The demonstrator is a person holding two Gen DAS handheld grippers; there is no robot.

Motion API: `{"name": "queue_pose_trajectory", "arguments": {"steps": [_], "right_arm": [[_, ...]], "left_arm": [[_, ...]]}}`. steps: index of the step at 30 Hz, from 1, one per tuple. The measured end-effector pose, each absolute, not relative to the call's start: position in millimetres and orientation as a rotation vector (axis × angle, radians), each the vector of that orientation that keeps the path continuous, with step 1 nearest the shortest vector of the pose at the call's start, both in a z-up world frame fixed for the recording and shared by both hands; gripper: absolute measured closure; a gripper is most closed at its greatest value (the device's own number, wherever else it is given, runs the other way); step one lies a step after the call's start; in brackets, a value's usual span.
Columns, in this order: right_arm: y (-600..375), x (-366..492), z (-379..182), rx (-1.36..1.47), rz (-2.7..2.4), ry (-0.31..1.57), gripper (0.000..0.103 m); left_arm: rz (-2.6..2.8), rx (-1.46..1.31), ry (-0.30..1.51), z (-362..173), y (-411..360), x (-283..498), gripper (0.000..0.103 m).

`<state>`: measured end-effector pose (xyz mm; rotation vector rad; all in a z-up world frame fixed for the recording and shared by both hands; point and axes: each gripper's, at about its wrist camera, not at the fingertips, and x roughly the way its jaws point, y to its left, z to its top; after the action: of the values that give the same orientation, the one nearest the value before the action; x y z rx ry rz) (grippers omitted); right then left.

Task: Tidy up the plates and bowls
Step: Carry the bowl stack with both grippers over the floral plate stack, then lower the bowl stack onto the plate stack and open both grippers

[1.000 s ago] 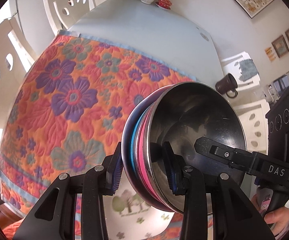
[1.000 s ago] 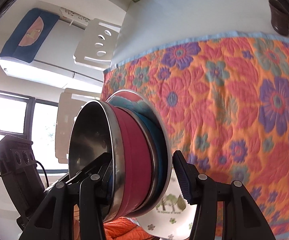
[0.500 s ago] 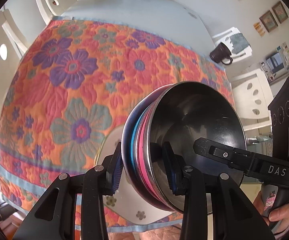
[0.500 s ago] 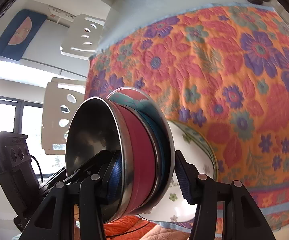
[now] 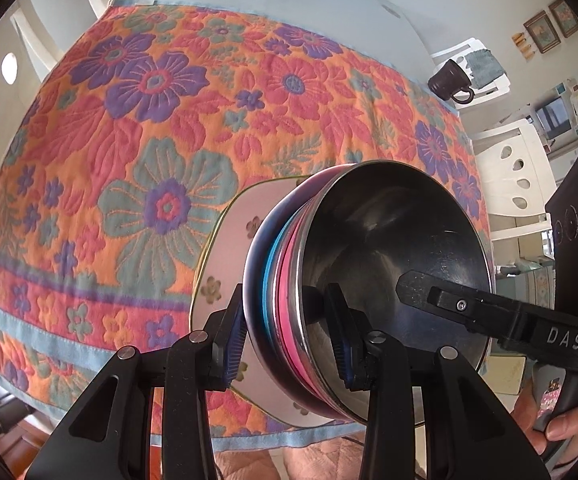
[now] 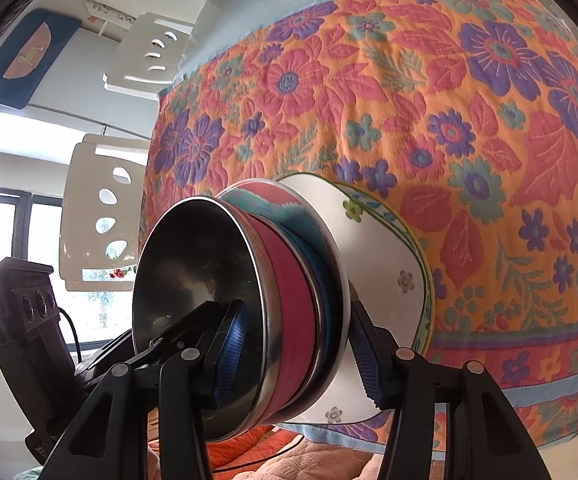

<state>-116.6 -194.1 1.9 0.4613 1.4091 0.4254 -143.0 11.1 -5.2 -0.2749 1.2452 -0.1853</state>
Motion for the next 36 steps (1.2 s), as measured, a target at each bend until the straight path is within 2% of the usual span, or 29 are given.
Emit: {"name": "queue_pose_trajectory", "arguments": {"steps": [14,22,23,24,26,27,30,33,35,36], "right_arm": [[-194,-118,1,0.405,0.461,1.412,0.056],[-180,-138,41,0.068,0.487,1.266,0.055],[-176,-144,46,-0.001,0.492,1.235,0.055],[-174,-148,49,-0.042,0.492,1.218,0.049],[-168,-156,52,-0.128,0.49,1.183,0.039],[-166,-158,51,-0.147,0.489,1.178,0.03],[-160,-157,44,-0.191,0.467,1.194,0.02],[-161,-153,37,-0.178,0.466,1.208,0.012],[-163,-154,37,-0.168,0.472,1.202,0.004],[-163,-153,37,-0.169,0.475,1.195,0.0]], "left_arm": [[-0.145,-0.32,1.249,-10,13,-150,0.071],[-0.082,-0.223,1.142,30,8,-171,0.067],[-0.069,-0.2,1.13,34,6,-173,0.059],[-0.05,-0.166,1.121,37,3,-175,0.055],[-0.015,-0.11,1.115,38,-2,-176,0.031],[0.011,-0.085,1.106,39,-4,-177,0.03],[0.061,-0.067,1.118,36,1,-177,0.029],[0.092,-0.103,1.133,34,11,-174,0.017],[0.095,-0.126,1.113,36,16,-175,0.001],[0.091,-0.133,1.107,37,16,-176,0.0]]}}
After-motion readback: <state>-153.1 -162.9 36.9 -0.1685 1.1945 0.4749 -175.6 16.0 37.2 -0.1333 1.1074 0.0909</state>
